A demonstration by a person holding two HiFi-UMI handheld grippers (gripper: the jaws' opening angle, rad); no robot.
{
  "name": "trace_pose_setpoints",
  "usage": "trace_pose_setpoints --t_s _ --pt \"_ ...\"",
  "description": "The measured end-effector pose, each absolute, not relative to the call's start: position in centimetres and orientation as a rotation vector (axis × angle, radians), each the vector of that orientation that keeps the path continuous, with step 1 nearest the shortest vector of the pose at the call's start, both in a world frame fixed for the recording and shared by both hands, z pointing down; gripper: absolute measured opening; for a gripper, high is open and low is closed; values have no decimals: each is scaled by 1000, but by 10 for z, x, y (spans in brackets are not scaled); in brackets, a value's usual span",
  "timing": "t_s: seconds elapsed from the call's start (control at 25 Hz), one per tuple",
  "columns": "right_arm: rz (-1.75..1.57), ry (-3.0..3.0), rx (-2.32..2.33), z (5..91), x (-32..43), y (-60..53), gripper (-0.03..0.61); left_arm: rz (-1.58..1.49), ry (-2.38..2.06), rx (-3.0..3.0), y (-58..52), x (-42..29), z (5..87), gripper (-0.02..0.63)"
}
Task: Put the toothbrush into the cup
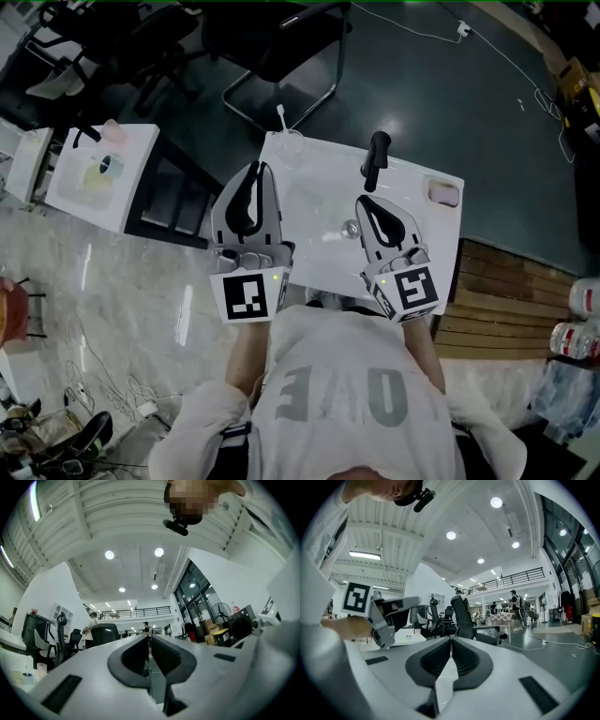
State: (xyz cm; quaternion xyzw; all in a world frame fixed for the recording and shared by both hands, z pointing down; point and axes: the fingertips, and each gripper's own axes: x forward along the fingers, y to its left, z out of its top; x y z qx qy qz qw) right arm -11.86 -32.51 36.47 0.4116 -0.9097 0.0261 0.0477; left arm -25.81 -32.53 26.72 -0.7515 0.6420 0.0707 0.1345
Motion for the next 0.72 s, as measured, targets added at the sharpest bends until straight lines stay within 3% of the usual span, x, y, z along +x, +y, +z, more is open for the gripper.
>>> trace_pose_setpoints --t_s 0.36,0.72 --pt "39 -2804 1228 369 -130 -316 32 85 1971 -2279 -282 -237 332 32" --pt "44 -2850 1169 366 -140 -310 31 72 2057 -2205 -273 -257 335 32"
